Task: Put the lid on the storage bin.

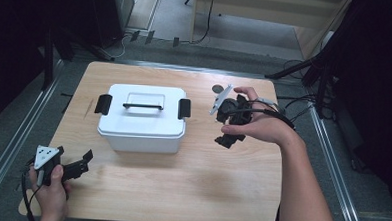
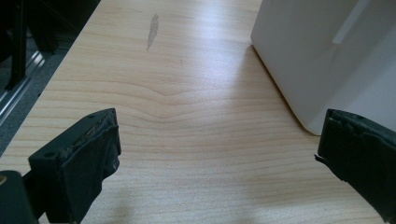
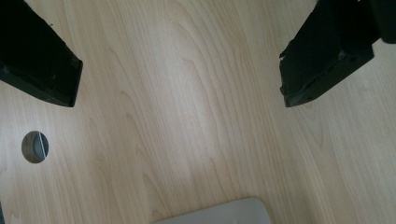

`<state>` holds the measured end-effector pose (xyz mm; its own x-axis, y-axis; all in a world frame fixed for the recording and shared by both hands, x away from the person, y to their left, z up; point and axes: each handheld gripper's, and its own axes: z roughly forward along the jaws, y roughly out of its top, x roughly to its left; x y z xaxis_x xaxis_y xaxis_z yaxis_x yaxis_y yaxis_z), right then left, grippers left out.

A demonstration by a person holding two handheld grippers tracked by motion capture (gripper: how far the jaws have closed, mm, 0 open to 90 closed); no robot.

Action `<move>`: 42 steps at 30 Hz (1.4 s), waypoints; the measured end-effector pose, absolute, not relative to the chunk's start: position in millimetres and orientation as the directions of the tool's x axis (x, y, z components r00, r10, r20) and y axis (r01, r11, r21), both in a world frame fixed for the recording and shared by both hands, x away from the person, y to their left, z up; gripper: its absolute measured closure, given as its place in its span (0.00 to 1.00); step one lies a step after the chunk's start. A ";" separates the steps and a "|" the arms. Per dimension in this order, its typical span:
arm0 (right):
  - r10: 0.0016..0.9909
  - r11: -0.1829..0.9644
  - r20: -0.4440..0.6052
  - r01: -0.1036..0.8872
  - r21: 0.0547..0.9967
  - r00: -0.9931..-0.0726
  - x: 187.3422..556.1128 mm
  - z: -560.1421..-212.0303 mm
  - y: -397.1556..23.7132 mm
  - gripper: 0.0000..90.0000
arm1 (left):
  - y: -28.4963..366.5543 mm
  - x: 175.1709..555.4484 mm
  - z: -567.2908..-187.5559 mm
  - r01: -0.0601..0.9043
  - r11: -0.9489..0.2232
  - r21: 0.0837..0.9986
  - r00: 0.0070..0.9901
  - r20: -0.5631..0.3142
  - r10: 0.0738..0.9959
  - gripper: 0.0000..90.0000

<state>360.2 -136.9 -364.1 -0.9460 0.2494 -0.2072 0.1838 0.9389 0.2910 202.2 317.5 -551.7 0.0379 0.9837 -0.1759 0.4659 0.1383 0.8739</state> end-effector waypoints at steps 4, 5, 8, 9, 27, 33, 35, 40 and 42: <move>0.259 0.935 -0.204 0.192 0.298 -0.944 356.2 -369.0 -146.0 0.00 | 317.4 202.2 -551.7 0.466 0.135 0.874 0.040 -0.174 0.984 0.00; 0.265 0.934 -0.207 0.196 0.300 -0.942 354.6 -370.6 -148.8 0.00 | 317.4 202.3 -551.7 0.466 0.135 0.874 0.040 -0.174 0.984 0.00; 0.270 0.931 -0.209 0.200 0.306 -0.940 351.7 -374.5 -155.0 0.00 | 317.5 202.2 -551.7 0.466 0.136 0.874 0.039 -0.174 0.984 0.00; 0.272 0.930 -0.211 0.200 0.309 -0.939 350.7 -376.3 -157.3 0.00 | 317.4 202.2 -551.7 0.466 0.136 0.874 0.040 -0.174 0.984 0.00; 0.354 0.893 -0.187 0.271 0.360 -0.916 329.7 -414.9 -198.5 0.00 | 317.4 202.1 -551.7 0.466 0.134 0.875 0.039 -0.172 0.984 0.00; 0.393 0.870 -0.182 0.301 0.390 -0.901 324.5 -424.9 -213.3 0.00 | 317.3 202.2 -551.7 0.465 0.139 0.874 0.037 -0.176 0.984 0.00; 0.407 0.863 -0.178 0.313 0.397 -0.896 322.3 -429.3 -217.7 0.00 | 317.3 202.2 -551.7 0.465 0.138 0.874 0.037 -0.175 0.984 0.00; 0.444 0.841 -0.180 0.338 0.422 -0.878 317.3 -440.0 -229.5 0.00 | 317.2 202.1 -551.8 0.463 0.139 0.876 0.036 -0.175 0.984 0.00; 0.459 0.828 -0.175 0.348 0.439 -0.871 315.4 -443.3 -234.6 0.00 | 317.1 202.1 -551.8 0.463 0.139 0.876 0.036 -0.175 0.984 0.00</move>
